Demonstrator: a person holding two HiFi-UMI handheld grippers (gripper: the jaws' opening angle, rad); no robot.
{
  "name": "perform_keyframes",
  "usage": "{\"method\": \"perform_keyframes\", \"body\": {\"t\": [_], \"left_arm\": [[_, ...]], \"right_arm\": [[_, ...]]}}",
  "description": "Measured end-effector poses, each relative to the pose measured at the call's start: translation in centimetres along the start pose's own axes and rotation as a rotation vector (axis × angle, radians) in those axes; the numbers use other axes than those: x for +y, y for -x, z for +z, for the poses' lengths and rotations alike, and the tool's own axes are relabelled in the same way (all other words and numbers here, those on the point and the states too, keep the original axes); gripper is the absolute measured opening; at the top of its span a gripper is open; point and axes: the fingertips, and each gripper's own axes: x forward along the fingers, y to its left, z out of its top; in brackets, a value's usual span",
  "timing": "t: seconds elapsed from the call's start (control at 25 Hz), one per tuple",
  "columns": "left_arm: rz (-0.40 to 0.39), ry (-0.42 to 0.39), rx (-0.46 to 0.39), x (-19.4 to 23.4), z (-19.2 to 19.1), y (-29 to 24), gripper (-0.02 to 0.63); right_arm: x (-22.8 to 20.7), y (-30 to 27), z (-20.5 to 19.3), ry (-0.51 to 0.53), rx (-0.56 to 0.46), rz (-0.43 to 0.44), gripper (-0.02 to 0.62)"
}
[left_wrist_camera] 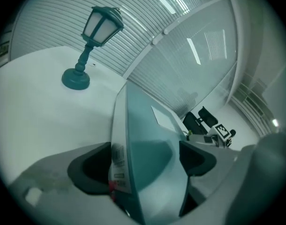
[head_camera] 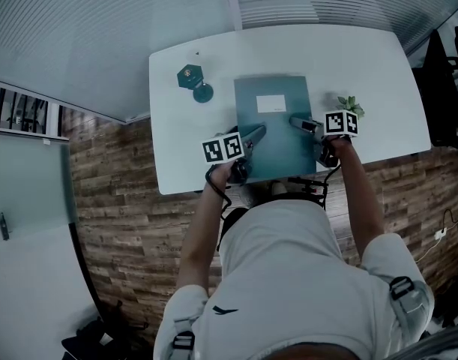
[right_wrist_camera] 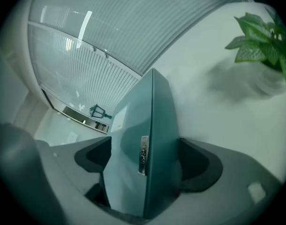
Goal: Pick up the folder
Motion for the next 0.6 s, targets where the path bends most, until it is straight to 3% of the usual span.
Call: {"method": "perform_keyframes", "body": {"t": [0.16, 0.4, 0.56, 0.6], "left_arm": [[-0.007, -0.058, 0.012, 0.4, 0.1, 0.8, 0.466], [-0.079, -0.089, -0.062, 0.2, 0.8, 2.0, 0.466], [-0.149, -0.182, -0.204, -1.0, 2.2, 3.7, 0.466], [-0.158, -0.21, -0.228, -1.2, 2.5, 4.1, 0.466]], "right_arm": [[1.1, 0.5, -0.6, -0.072, -0.052, 0.113, 0.446], [2.0, 1.3, 0.4, -0.153, -0.061, 0.254, 0.435], [2.4, 2.7, 2.2, -0.256, -0.118, 0.416, 0.297], [2.6, 3.1, 2.5, -0.266, -0.128, 0.457, 0.296]]}}
